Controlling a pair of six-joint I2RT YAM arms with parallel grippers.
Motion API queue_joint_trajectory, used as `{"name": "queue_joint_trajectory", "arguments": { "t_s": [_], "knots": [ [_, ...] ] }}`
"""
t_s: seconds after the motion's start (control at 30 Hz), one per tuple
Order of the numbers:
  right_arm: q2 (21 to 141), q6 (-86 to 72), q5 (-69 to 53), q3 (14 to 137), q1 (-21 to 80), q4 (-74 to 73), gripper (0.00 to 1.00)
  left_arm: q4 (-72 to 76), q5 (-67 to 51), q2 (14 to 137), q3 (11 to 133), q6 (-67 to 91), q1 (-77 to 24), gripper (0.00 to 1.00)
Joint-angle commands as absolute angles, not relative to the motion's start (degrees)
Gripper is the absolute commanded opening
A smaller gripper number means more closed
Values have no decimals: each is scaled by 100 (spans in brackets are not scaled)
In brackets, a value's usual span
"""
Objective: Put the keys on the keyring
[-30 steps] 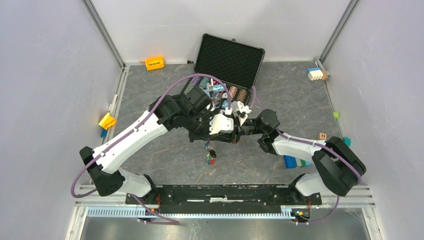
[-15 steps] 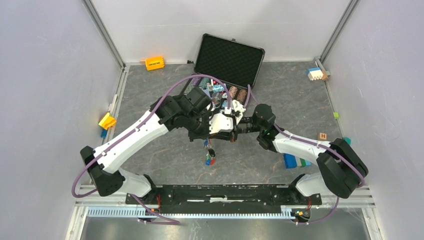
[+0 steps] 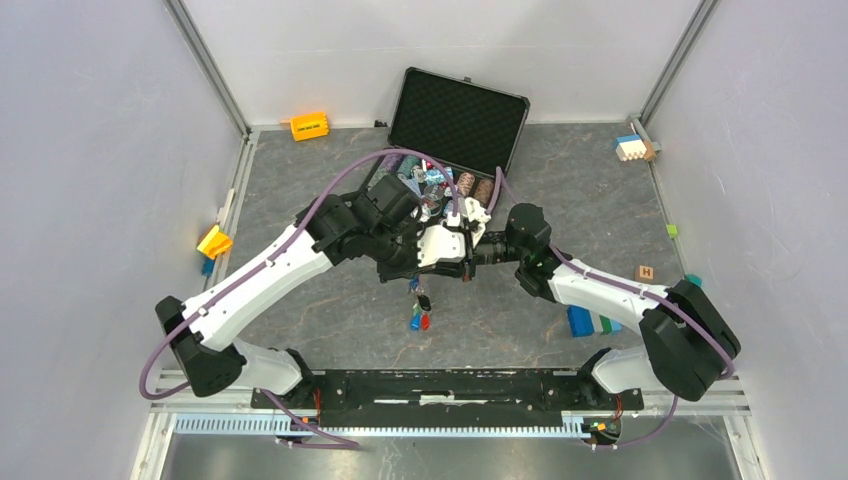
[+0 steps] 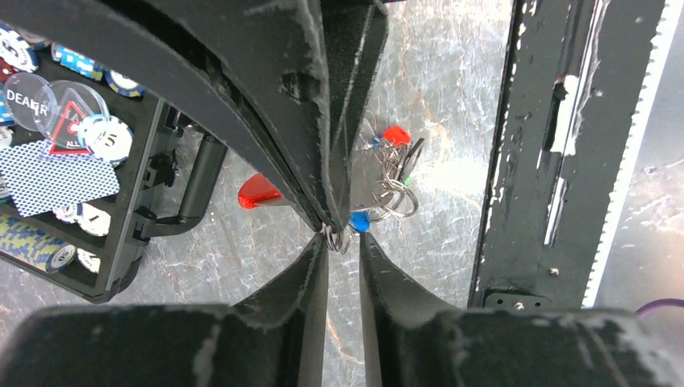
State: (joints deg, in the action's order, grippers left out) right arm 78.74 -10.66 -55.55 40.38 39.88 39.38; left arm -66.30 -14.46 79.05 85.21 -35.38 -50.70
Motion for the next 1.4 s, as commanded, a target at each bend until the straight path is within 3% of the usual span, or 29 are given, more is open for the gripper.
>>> {"name": "queue_joint_trajectory", "arguments": {
  "t_s": [0.0, 0.23, 0.37, 0.8, 1.0, 1.37],
  "knots": [
    [7674, -1126, -5457, 4018, 3844, 4435, 0, -6364, -1872, 7527, 8516, -3375, -5014, 32],
    [7565, -1335, -5642, 3945, 3727, 4771, 0, -6356, -1916, 7303, 8401, -3415, -4858, 51],
    [7508, -1607, -5897, 3945, 3650, 5099, 0, -6086, -1929, 7035, 8195, -3368, -4665, 56],
    [7284, -2375, -6697, 4039, 3501, 6030, 0, -3470, -3605, 6176, 6585, -2811, -4285, 51],
    [7270, -2819, -6933, 3912, 3443, 6792, 0, -3292, -4185, 6153, 6469, -2876, -4258, 47],
    [7295, -2858, -7046, 3843, 3424, 6920, 0, -3482, -4452, 6089, 6525, -2955, -4262, 39]
  ]
}}
